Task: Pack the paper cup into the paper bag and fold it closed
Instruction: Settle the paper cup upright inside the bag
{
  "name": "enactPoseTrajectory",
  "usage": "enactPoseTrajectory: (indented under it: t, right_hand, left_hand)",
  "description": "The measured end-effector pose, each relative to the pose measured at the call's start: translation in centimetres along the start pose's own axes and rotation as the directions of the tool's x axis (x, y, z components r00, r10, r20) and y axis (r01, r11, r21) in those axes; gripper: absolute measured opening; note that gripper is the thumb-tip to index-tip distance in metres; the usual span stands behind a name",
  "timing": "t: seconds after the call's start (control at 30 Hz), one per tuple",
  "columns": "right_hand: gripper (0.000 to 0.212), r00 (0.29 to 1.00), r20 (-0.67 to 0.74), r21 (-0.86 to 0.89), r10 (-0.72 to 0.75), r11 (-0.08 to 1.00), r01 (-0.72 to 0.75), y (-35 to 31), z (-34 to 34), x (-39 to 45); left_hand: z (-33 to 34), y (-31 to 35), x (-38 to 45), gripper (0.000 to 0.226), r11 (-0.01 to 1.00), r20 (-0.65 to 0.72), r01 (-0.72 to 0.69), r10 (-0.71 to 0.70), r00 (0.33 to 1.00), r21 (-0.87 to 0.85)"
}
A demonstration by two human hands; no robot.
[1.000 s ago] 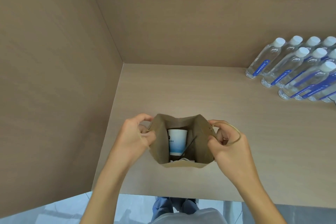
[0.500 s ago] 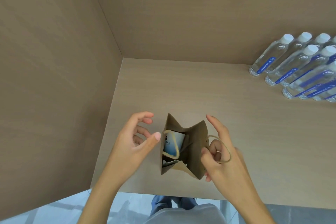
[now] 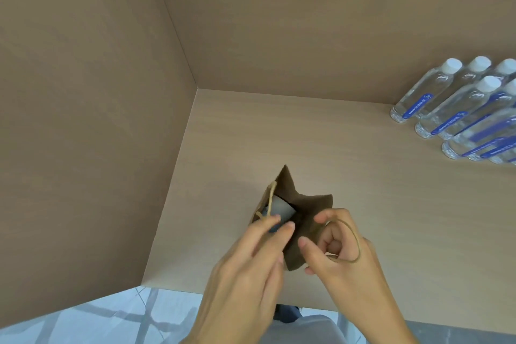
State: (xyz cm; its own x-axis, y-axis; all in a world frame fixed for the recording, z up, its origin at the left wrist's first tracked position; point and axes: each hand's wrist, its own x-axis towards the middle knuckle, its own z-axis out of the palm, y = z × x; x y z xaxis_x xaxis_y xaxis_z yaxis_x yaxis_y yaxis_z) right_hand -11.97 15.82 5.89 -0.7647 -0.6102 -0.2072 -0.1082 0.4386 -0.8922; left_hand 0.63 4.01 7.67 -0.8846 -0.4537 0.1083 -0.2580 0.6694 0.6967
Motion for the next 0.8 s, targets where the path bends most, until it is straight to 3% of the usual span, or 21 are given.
enactPoseTrajectory:
  t: [0.13,0.27,0.33,0.43,0.57,0.67,0.8]
  right_hand:
    - [0.043,0.981,0.173,0.007,0.092,0.996,-0.094,-0.3,-1.3,-0.3]
    - [0.063,0.965,0.262,-0.170,0.007,0.985,0.039,0.0,-2.8,-0.4]
    - [0.066,0.977,0.205,-0.212,-0.049,0.973,0.093,0.1,-3.0,-0.2]
    - [0.053,0.989,0.106,-0.268,-0.103,0.955,0.128,-0.2,-3.0,0.4]
    - [0.034,0.967,0.141,-0.311,-0.211,0.918,0.245,-1.6,-2.9,2.3]
    - [0.027,0.974,0.193,-0.503,-0.120,0.840,0.203,-2.2,-2.3,3.6]
    - [0.006,0.992,0.076,-0.594,-0.102,0.794,0.127,-2.4,-2.6,4.0]
  left_hand:
    - [0.0,-0.2,1.6,0.042,0.992,0.009,0.070,-0.072,0.997,0.102]
    - [0.5,-0.5,2.6,0.041,0.977,-0.056,0.162,-0.156,0.986,0.137]
    - [0.9,-0.9,3.0,0.041,0.969,-0.087,0.217,-0.207,0.974,0.120]
    - [1.1,-1.3,3.5,0.042,0.969,-0.092,0.230,-0.221,0.971,0.091]
    - [1.1,-1.8,3.7,0.047,0.980,-0.061,0.199,-0.198,0.978,0.017]
    - [1.1,-2.1,3.9,0.049,0.982,-0.073,0.190,-0.191,0.979,-0.020]
    - [1.1,-2.6,3.7,0.060,0.975,-0.121,0.219,-0.221,0.968,-0.030]
